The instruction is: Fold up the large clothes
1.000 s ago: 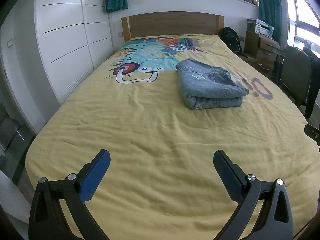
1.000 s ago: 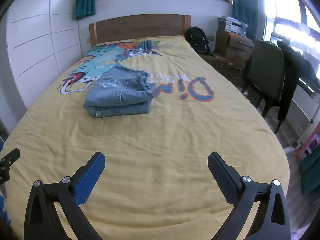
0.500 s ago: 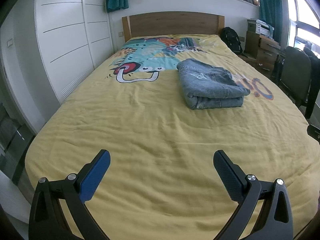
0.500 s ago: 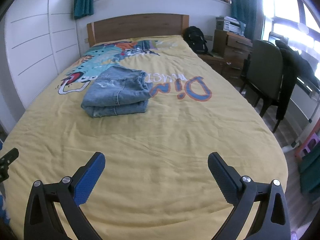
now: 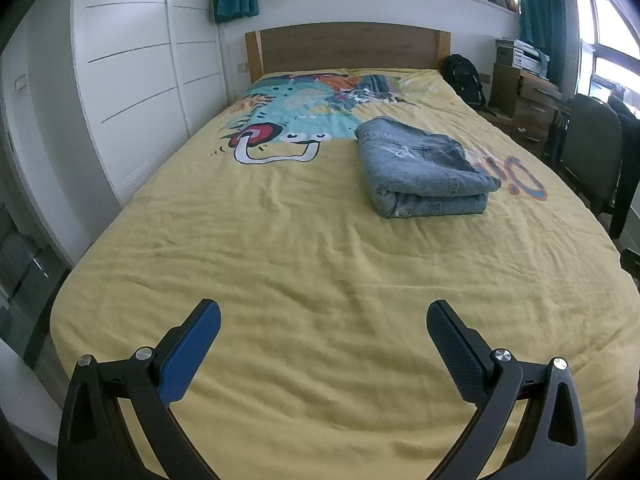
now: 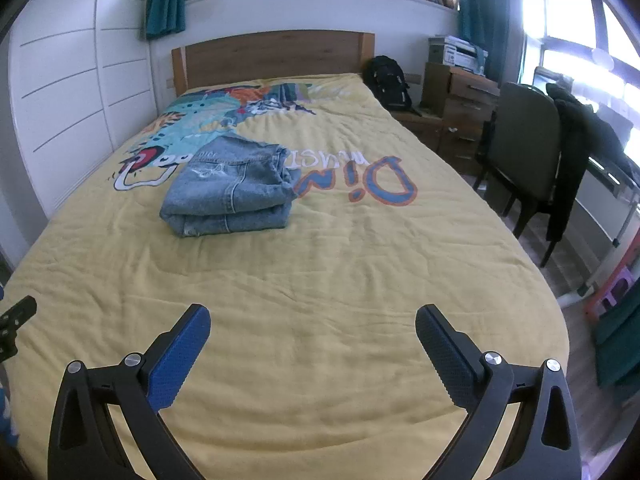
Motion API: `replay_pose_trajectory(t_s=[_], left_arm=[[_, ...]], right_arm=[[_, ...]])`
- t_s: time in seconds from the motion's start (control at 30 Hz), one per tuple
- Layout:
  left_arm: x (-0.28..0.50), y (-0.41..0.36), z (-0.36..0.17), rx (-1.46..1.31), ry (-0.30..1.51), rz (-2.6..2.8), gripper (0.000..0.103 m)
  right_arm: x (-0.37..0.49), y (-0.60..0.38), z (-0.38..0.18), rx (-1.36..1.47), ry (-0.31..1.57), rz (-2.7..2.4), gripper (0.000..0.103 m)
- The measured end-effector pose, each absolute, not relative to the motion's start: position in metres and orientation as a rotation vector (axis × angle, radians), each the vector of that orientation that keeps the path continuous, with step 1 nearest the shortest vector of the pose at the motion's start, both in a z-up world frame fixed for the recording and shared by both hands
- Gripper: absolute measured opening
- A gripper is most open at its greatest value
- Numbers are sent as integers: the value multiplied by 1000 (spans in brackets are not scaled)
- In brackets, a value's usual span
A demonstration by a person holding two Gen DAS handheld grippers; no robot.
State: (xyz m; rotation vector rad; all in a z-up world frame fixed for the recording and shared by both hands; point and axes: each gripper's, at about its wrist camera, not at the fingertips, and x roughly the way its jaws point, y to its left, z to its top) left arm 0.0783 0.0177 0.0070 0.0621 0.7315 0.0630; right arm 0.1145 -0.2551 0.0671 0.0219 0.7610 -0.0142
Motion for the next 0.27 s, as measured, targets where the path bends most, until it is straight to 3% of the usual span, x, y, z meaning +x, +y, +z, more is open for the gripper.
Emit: replay_pose_trajectory(t_s=[0.27], left_arm=[[76,20,7,55,732,71,102]], right_arm=[[115,-256,68,20,760,-14,102]])
